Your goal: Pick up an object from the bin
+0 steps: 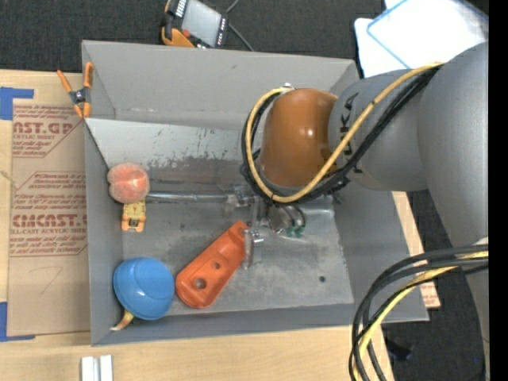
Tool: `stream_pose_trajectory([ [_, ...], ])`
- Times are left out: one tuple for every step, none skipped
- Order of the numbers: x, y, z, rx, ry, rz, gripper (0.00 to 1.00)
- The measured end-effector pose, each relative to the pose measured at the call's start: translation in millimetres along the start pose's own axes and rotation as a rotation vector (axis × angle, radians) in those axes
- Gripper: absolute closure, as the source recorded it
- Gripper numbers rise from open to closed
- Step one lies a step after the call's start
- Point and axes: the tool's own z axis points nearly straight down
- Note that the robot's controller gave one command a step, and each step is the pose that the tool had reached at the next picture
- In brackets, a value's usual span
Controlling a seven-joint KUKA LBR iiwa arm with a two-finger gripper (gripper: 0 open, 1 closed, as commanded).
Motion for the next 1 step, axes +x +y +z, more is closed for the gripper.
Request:
stream_pose_trajectory([
  [2.1,-12.4,34.8,-0.002,-0.02,-0.264,0.0],
])
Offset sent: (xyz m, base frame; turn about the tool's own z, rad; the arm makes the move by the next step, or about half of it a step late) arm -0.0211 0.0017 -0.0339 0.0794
